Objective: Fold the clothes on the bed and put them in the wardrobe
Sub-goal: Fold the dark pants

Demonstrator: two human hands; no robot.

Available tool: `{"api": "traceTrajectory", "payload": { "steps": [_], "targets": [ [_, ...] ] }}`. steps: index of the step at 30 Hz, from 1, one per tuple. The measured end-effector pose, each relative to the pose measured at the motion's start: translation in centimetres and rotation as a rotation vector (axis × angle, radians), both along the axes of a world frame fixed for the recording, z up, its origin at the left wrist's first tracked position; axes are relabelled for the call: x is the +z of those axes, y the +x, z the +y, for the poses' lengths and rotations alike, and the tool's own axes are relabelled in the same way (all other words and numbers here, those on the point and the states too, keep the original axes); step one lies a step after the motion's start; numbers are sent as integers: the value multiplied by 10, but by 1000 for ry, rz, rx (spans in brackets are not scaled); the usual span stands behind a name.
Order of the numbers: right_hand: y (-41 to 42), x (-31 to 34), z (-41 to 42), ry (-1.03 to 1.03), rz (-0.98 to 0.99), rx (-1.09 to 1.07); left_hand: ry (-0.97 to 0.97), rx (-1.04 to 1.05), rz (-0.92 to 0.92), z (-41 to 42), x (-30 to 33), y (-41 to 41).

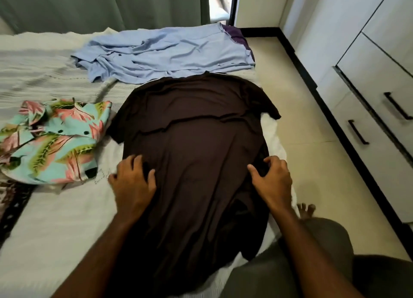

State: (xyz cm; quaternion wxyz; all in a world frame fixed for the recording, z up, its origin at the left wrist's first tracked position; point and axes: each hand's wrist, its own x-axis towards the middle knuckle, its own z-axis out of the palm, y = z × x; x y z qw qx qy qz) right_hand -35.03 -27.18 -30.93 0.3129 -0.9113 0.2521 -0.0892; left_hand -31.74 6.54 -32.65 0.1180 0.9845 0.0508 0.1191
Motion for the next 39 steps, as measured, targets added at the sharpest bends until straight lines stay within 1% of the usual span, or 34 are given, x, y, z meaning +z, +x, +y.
{"api": "traceTrajectory", "payload": {
  "steps": [2, 4, 6, 8, 9, 10, 11, 12, 13, 14, 15, 16, 17, 19, 20, 21, 22, 24, 26, 28, 29, 32, 34, 36, 37, 39],
  "targets": [
    [-19, 7, 7, -9, 86, -19, -39, 164, 29, 7, 6, -41],
    [-39, 14, 11, 24, 230, -40, -150, 321, 102, 13, 14, -79],
    [-49, 20, 10, 95, 364, -36, -248, 409, 197, 19, 21, -102],
    [-71, 24, 8, 119, 466, 64, -297, 435, 293, 22, 32, -132],
    [-76, 21, 5, 156, 471, 104, -298, 407, 346, 24, 33, -138],
    [-80, 22, 3, 230, 429, 116, -299, 361, 390, 26, 33, -141],
    [-86, 23, 0, 370, 354, 92, -347, 322, 407, 26, 33, -147],
    [-87, 23, -3, 540, 276, 29, -434, 308, 393, 28, 33, -147],
    [-89, 25, -6, 703, 197, -49, -590, 328, 348, 32, 34, -148],
    [-88, 28, -10, 821, 139, -121, -753, 362, 290, 35, 34, -147],
    [-88, 33, -14, 867, 108, -164, -899, 402, 242, 39, 35, -146],
    [-90, 37, -17, 850, 116, -170, -1005, 423, 230, 44, 36, -148],
    [-91, 39, -22, 813, 141, -154, -1067, 428, 264, 46, 37, -149],
    [-100, 45, -29, 734, 302, -65, -1130, 380, 424, 49, 36, -160],
    [-103, 48, -32, 688, 397, -5, -1135, 354, 506, 49, 36, -168],
    [-107, 49, -36, 618, 469, 40, -1116, 326, 546, 47, 37, -175],
    [-108, 51, -40, 554, 479, 69, -1084, 306, 532, 46, 36, -179],
    [-107, 50, -46, 503, 362, 95, -1058, 305, 392, 42, 38, -185],
    [-103, 50, -49, 455, 271, 130, -1120, 340, 255, 40, 42, -187],
    [-99, 53, -56, 290, 287, 208, -1169, 391, 221, 42, 46, -188],
    [-98, 54, -61, 199, 309, 243, -1145, 400, 250, 46, 46, -190],
    [-93, 62, -75, -4, 395, 304, -993, 316, 471, 62, 47, -196],
    [-93, 62, -79, -152, 520, 344, -868, 244, 604, 69, 46, -201],
    [-95, 58, -78, -279, 626, 348, -717, 199, 691, 75, 46, -200],
    [-95, 56, -76, -313, 635, 340, -623, 186, 720, 77, 48, -196],
    [-89, 57, -68, -346, 566, 326, -371, 173, 715, 79, 55, -181]
  ]
}}
